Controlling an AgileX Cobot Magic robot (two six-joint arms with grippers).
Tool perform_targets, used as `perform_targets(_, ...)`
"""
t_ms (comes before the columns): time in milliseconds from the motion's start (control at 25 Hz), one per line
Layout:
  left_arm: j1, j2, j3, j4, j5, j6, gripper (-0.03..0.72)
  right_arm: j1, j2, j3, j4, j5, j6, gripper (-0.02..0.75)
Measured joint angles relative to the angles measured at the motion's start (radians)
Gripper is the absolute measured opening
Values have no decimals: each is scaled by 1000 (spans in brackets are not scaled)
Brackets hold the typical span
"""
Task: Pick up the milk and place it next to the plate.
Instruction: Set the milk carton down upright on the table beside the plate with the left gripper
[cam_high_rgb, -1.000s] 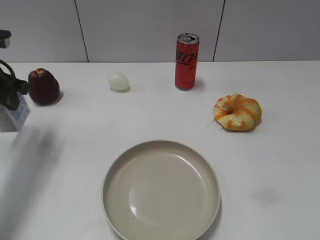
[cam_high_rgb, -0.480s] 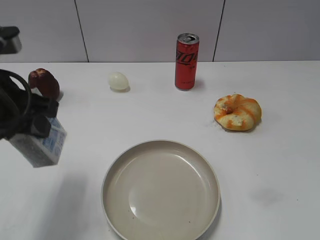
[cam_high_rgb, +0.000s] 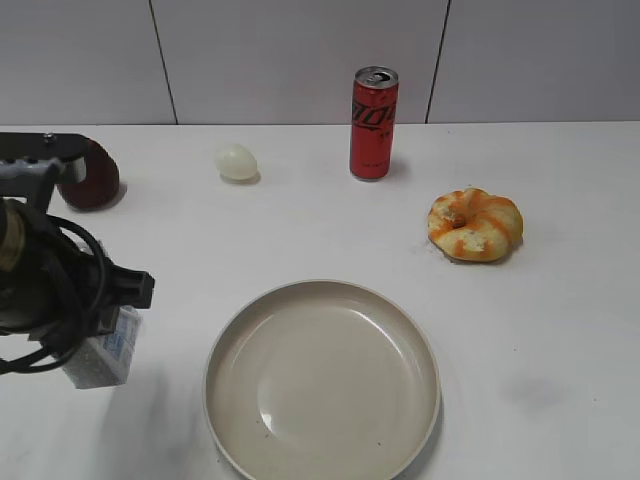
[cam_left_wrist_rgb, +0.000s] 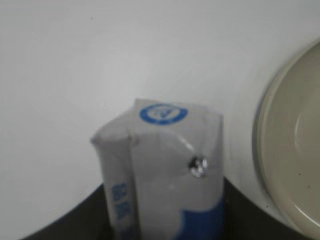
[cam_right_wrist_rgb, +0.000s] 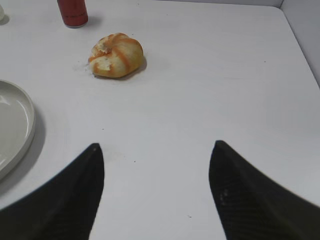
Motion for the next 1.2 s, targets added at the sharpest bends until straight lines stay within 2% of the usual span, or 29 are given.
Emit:
perform_targets(240,-58,79,2,36,-15,-60,292,0,0,0,0,0,0,500)
perform_targets(520,-62,152,2,39,-97,-106,291,0,0,0,0,0,0,500)
perform_targets(880,-63,173,2,39,-109,-116,298,0,0,0,0,0,0,500)
perform_targets(960,-63,173,2,39,-113,-116,330,0,0,0,0,0,0,500)
perform_targets(1200,-63,173,2,30,-123,-118,523,0,0,0,0,0,0,500)
